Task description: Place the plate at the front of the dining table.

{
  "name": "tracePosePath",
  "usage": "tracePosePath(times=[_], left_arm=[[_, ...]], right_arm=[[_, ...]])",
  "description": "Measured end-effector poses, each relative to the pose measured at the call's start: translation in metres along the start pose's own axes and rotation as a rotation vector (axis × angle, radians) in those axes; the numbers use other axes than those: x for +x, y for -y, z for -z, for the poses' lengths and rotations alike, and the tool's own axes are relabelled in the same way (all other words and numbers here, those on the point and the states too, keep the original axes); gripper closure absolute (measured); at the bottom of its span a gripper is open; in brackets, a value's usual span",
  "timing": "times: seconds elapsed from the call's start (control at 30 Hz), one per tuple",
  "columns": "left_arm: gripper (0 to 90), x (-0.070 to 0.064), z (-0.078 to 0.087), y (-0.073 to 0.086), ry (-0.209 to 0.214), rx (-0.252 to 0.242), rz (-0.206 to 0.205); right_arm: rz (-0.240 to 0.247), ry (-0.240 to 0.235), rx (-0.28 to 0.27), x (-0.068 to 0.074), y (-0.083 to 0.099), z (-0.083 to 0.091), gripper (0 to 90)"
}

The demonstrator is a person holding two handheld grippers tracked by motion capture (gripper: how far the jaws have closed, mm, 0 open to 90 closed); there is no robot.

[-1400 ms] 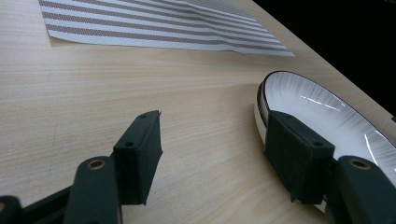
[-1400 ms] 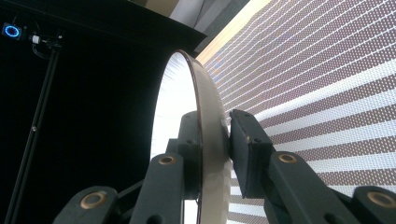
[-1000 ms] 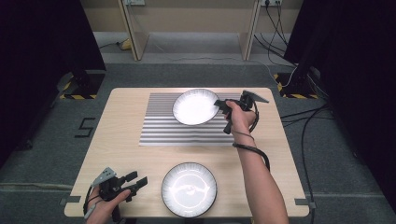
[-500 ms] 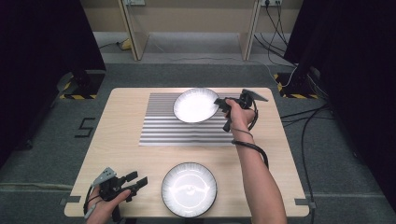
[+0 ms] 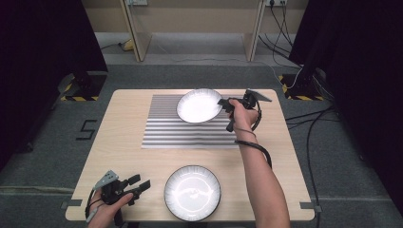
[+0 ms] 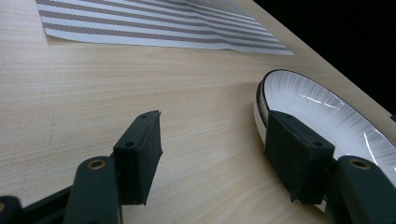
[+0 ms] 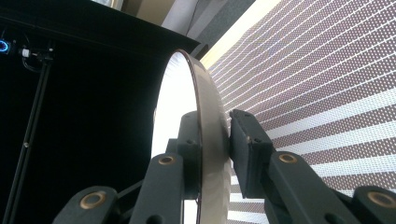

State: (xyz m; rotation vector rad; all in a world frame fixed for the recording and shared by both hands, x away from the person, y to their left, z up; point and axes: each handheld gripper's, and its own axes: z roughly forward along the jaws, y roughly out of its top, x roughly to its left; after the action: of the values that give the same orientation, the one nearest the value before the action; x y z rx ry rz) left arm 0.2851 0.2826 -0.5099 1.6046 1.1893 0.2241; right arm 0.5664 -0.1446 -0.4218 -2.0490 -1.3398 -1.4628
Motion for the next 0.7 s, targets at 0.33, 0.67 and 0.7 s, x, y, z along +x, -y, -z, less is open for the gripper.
tracePosePath(times=[0.33,0.67,0.7], left_arm=[[36.2,0.0,-0.001,0.0,0.001,0.002,0.0],[36.2,0.0,-0.001,0.0,0.002,0.004,-0.003],[36.2,0.0,-0.001,0.0,0.002,0.005,-0.003]], right_arm=[[-0.021,0.009,-0.009,-0.006,-0.005,-0.003,74.4],[-0.044,0.012,-0.02,-0.011,-0.009,-0.007,74.4],[-0.049,0.013,-0.021,-0.012,-0.009,-0.007,74.4]])
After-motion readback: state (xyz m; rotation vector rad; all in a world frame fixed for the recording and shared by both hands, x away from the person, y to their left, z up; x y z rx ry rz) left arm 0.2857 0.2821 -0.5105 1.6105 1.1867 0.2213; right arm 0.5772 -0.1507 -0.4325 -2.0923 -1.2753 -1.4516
